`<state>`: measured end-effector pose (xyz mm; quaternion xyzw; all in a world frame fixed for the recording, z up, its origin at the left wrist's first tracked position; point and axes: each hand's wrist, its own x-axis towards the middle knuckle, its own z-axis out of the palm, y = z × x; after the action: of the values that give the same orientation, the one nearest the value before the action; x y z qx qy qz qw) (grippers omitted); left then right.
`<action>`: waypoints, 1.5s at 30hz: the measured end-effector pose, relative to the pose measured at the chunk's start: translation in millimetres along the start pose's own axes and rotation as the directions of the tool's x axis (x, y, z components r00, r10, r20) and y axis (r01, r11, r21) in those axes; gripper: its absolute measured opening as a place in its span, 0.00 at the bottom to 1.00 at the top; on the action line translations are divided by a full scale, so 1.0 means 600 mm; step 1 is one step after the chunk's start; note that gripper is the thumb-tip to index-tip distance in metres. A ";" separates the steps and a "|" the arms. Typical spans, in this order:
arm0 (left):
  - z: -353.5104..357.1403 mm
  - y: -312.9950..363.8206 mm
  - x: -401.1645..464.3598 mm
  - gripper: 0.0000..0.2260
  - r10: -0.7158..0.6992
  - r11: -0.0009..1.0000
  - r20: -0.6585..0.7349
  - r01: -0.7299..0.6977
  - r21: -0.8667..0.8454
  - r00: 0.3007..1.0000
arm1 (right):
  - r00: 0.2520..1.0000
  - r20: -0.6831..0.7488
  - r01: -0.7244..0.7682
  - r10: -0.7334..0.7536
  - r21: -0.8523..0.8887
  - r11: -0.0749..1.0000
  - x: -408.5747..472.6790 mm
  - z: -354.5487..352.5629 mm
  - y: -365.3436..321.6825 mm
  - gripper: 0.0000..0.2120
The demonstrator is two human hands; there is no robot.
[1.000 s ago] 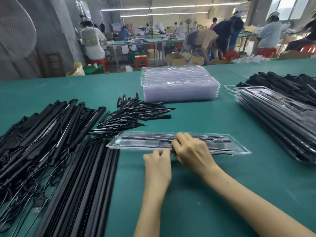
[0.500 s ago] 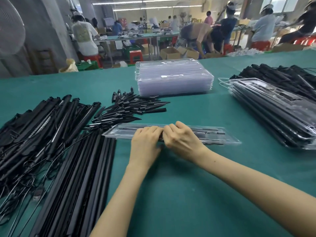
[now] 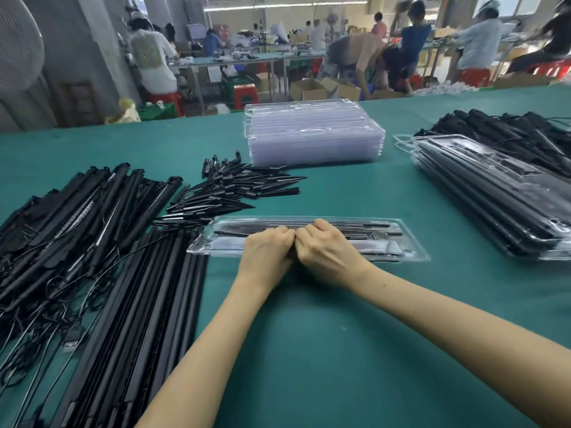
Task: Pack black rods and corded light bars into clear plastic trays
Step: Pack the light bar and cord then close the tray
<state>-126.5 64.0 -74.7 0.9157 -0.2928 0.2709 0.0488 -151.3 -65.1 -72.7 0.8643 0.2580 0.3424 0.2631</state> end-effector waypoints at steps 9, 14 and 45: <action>0.004 -0.028 -0.020 0.27 0.112 0.978 0.262 -0.060 -0.200 0.959 | 0.861 0.470 -0.509 0.195 0.791 0.339 -0.106 -0.016 0.086 0.17; 0.007 -0.016 -0.035 0.21 0.242 0.940 0.186 -0.182 -0.290 0.952 | 0.329 0.530 -0.857 0.781 0.516 0.011 -0.199 0.017 0.132 0.09; 0.008 0.016 -0.053 0.23 0.008 0.976 -0.064 -0.022 -0.215 0.998 | 0.135 0.910 -0.529 0.393 0.401 -0.748 -0.219 -0.007 0.130 0.12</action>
<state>-151.1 71.3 -95.8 0.8939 -0.3257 0.2663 0.1551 -216.7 -203.3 -80.7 0.6656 -0.2614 0.0768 -0.6948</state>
